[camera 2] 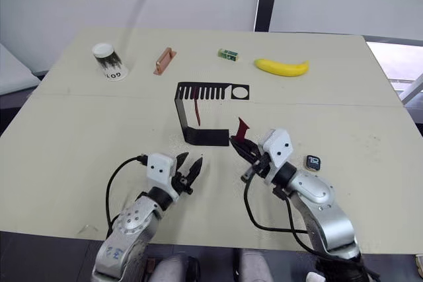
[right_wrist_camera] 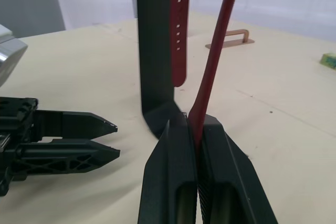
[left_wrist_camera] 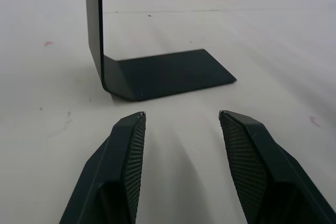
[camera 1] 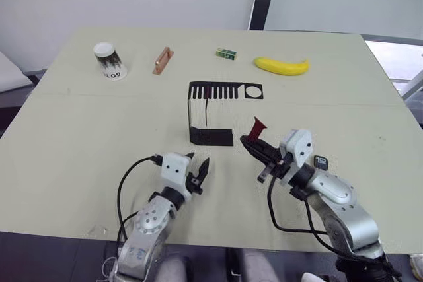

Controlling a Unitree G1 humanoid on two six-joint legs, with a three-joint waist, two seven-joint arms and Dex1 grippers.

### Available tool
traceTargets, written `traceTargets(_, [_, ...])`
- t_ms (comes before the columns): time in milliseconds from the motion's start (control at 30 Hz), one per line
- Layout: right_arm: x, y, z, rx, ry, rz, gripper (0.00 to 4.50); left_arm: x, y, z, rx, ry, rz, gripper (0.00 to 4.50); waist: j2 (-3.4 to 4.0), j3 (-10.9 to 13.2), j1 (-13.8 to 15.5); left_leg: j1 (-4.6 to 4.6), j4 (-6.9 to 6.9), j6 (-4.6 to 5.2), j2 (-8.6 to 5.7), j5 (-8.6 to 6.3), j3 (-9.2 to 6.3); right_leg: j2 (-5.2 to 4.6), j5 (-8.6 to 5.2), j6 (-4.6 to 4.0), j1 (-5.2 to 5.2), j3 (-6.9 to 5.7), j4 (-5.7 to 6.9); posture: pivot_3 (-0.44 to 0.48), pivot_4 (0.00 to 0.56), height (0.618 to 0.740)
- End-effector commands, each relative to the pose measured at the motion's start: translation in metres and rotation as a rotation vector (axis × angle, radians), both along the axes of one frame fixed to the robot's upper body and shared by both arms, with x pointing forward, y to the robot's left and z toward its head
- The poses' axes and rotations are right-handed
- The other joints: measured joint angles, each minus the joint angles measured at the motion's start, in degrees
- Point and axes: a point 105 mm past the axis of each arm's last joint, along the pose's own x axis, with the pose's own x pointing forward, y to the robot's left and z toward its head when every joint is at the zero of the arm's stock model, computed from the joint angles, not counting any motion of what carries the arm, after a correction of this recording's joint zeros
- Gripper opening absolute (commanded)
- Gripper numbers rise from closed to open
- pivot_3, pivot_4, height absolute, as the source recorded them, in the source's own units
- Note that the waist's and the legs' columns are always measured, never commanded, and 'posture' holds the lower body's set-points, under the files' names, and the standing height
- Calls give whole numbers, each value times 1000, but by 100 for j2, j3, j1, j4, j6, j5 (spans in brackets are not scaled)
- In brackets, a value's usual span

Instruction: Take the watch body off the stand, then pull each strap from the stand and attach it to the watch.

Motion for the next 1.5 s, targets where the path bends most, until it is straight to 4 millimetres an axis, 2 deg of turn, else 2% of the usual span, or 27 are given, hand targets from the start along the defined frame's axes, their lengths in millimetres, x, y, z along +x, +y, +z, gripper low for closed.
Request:
traceTargets(33, [-12, -8, 17, 49, -29, 48, 0, -16, 3, 25, -47, -90, -128, 3807, -5, 3, -32, 0, 0, 3, 0, -2, 0, 0, 0, 0, 0, 0, 1, 0, 150, 739])
traceTargets(67, [-12, -13, 16, 49, -12, 42, 0, -24, 4, 27, -45, -104, -191, 4348, -5, 3, -50, -1, 0, 3, 0, -2, -1, 0, 0, 0, 0, 1, 0, 0, 150, 739])
traceTargets(100, [-12, -17, 15, 50, 3, 37, 0, -30, 8, 30, -28, -125, -238, 4480, -4, 3, -65, 0, -2, 1, 0, -1, -1, 0, -1, -1, 0, 1, 2, 0, 150, 739])
traceTargets(267, [-18, -33, 13, 47, 36, 67, 0, -43, 43, 39, -18, -151, -346, 4480, -5, 3, -59, 3, -3, -1, 1, 0, -1, 0, -3, -6, 0, 1, 3, 0, 150, 739])
traceTargets(400, [-24, -40, 11, 44, 66, 96, 0, -37, 79, 53, 19, -135, -412, 4480, -5, 3, -51, 3, -2, -1, 0, 0, -2, 1, -3, -6, 1, 0, 3, 0, 150, 739])
traceTargets(500, [-30, -42, 9, 54, 99, 129, 0, -36, 90, 65, -2, -95, -542, 4480, -4, 3, -50, 2, -1, -3, 0, 1, -2, 1, -3, -6, 1, 0, 2, 0, 150, 739])
traceTargets(633, [-40, -39, 13, 111, 164, 205, 0, -23, 99, 85, 0, -93, -639, 4480, -6, 4, -46, 1, 1, -2, 0, 0, -2, 0, -3, -5, 2, 1, 0, 0, 150, 739])
traceTargets(700, [-40, -33, 22, 200, 196, 231, 0, -17, 96, 90, 2, -86, -694, 4480, -7, 4, -45, 1, 2, -4, 0, 2, -3, 0, -3, -5, 1, 0, 2, 0, 150, 739])
traceTargets(767, [-43, -21, 25, 214, 216, 294, 0, -14, 86, 96, -43, -74, -755, 4480, -5, 4, -65, 2, 2, -7, -1, 3, -2, 0, -3, -5, 1, 1, 4, 0, 150, 739])
traceTargets(967, [-48, 6, 24, 210, 270, 441, 0, -13, 49, 123, -359, -2, -936, 4480, -8, 5, -53, -1, 3, -12, 0, 6, -6, 2, -2, -3, 0, 1, 7, 0, 150, 739])
traceTargets(1200, [-41, 21, 27, 210, 263, 504, 0, -12, 10, 127, -430, 51, -1038, 4480, -9, 6, -47, -1, 8, -16, -2, 8, -6, 4, -1, -3, 0, 2, 8, 0, 150, 739])
traceTargets(1500, [-32, 39, 31, 272, 220, 542, 0, -5, -7, 130, -589, 53, -997, 4480, -9, 6, -51, -2, 15, -20, 0, 10, -7, 9, -1, -2, -1, 4, 12, 0, 150, 739])
